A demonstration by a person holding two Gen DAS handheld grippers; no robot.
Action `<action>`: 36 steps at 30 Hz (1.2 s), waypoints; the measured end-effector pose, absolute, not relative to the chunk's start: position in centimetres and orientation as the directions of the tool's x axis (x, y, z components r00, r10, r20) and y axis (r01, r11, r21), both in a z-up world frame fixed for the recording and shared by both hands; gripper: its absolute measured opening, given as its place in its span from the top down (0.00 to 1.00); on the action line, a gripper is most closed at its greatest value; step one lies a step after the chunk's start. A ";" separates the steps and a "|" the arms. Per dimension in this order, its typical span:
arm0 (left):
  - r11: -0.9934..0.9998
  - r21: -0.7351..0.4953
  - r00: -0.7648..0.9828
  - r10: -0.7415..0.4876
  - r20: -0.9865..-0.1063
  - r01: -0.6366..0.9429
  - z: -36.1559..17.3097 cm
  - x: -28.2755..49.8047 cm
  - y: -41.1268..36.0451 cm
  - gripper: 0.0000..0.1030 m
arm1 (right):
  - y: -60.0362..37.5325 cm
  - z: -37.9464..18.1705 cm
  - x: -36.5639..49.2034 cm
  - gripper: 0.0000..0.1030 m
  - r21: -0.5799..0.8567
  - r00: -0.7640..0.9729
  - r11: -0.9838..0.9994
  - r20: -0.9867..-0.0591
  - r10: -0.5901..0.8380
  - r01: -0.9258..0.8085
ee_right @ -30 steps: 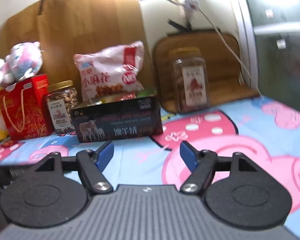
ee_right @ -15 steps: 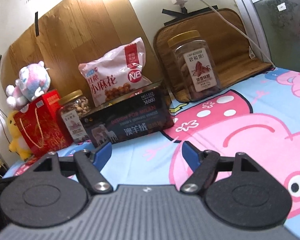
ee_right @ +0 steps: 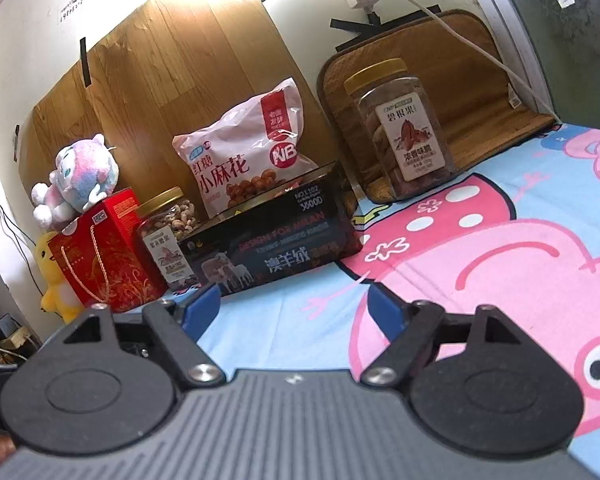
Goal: Organize snacks
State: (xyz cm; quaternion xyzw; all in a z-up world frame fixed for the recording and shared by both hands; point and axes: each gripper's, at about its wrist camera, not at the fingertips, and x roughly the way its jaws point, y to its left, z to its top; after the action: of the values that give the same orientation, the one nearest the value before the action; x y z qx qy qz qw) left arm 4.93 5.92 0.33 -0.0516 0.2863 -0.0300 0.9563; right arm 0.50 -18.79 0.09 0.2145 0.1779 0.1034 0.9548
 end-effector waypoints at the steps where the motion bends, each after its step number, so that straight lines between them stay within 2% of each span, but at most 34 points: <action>1: 0.993 -0.117 0.828 -0.079 -0.555 0.016 0.2 5.1 6.0 0.00 | -18.7 0.1 0.6 0.19 0.445 0.913 0.887 -0.298 0.277 -0.124; 7: 0.993 -0.114 0.786 -0.049 -0.617 -0.027 -0.3 5.8 6.2 0.00 | -17.9 0.2 0.8 0.17 0.410 0.894 0.896 -0.318 0.315 -0.169; 15: 0.997 0.046 0.763 0.079 -0.642 -0.064 -0.5 6.0 4.1 0.00 | -17.5 0.2 1.2 0.16 0.396 0.878 0.899 -0.342 0.335 -0.189; 28: 0.995 0.023 0.732 0.085 -0.676 -0.094 -0.2 6.1 4.2 0.00 | -17.4 0.2 1.4 0.15 0.380 0.870 0.902 -0.351 0.346 -0.206; 36: 0.989 0.084 0.733 0.145 -0.664 -0.119 -0.1 5.8 3.7 0.00 | -17.4 0.2 1.3 0.15 0.386 0.869 0.895 -0.338 0.361 -0.222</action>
State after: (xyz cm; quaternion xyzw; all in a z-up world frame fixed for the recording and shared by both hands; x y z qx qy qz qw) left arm 5.81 3.67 -0.08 0.0178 0.3581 0.0710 0.9308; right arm 1.29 -17.43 0.17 0.1700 0.2047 0.1530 0.9517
